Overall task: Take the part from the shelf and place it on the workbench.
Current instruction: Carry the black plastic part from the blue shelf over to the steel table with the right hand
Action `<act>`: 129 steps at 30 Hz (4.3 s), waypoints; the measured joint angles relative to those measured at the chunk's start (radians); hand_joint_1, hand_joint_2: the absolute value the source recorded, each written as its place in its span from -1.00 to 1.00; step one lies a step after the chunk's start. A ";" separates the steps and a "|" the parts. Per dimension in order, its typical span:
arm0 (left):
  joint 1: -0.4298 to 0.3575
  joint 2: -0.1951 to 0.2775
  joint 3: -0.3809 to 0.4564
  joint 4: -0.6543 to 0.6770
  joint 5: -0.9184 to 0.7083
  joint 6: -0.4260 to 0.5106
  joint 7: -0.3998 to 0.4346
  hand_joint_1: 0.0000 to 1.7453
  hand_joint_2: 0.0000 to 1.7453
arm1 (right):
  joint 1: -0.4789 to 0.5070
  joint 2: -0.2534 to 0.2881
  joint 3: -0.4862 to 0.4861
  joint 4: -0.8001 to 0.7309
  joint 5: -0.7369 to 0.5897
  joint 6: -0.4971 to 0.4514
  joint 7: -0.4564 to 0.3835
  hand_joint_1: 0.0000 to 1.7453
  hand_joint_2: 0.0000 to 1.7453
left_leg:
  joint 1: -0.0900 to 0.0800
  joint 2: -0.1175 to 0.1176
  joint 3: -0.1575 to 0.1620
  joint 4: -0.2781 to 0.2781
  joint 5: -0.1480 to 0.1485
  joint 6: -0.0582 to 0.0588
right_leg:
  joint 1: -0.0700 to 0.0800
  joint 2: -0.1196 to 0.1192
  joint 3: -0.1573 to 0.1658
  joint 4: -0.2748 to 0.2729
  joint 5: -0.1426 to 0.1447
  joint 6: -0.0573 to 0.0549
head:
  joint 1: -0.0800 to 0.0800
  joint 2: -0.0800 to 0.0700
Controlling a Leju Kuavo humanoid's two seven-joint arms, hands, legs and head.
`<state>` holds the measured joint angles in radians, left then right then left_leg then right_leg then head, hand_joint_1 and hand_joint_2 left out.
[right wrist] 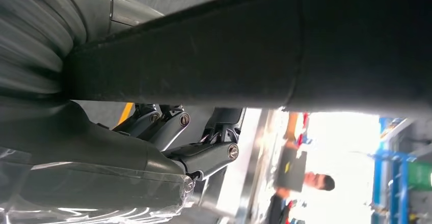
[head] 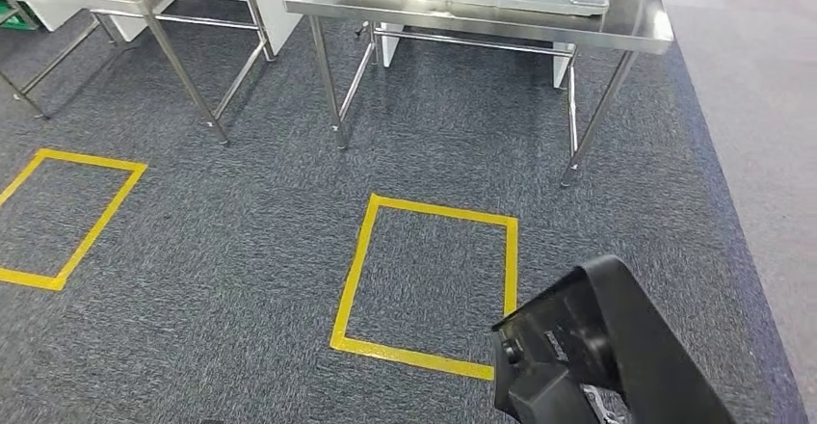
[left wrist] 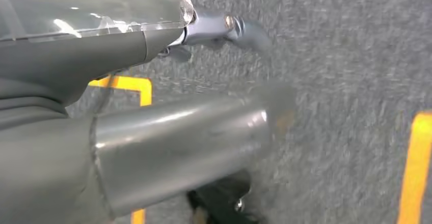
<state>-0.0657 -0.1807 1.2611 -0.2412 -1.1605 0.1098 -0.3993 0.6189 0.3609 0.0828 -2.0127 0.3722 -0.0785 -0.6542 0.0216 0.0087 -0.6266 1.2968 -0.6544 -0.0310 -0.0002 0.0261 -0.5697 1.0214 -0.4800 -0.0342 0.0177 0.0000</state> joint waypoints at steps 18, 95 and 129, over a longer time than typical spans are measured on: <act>0.014 0.034 -0.014 0.009 0.000 -0.094 0.037 -1.00 -1.00 | 0.006 -0.006 0.038 0.011 0.022 -0.091 0.028 1.00 1.00 | 0.000 0.002 0.165 -0.288 0.098 0.050 | -0.015 -0.026 -0.117 0.157 -0.007 0.066 | 0.011 0.000; -0.012 0.120 -0.072 0.015 -0.128 -0.142 0.071 -1.00 -1.00 | -0.725 -0.326 0.310 0.412 1.077 -0.433 0.783 1.00 1.00 | -0.003 -0.014 -0.067 -0.124 0.054 0.026 | -0.003 -0.015 0.107 -0.010 -0.082 0.006 | -0.014 0.000; -0.002 0.112 -0.091 0.021 -0.156 -0.149 0.086 -1.00 -1.00 | -0.987 -0.346 0.368 0.545 1.192 -0.286 0.800 1.00 1.00 | -0.024 -0.019 -0.107 -0.253 0.330 0.042 | 0.009 -0.001 0.176 -0.030 -0.132 0.010 | -0.024 0.000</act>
<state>-0.0674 -0.0686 1.1703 -0.2198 -1.3161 -0.0397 -0.3134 -0.3678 0.0154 0.4513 -1.4680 1.5645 -0.3643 0.1456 -0.0028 -0.0105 -0.7334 1.0439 -0.3248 0.0110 0.0087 0.0251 -0.3939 0.9909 -0.6118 -0.0239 -0.0060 -0.0002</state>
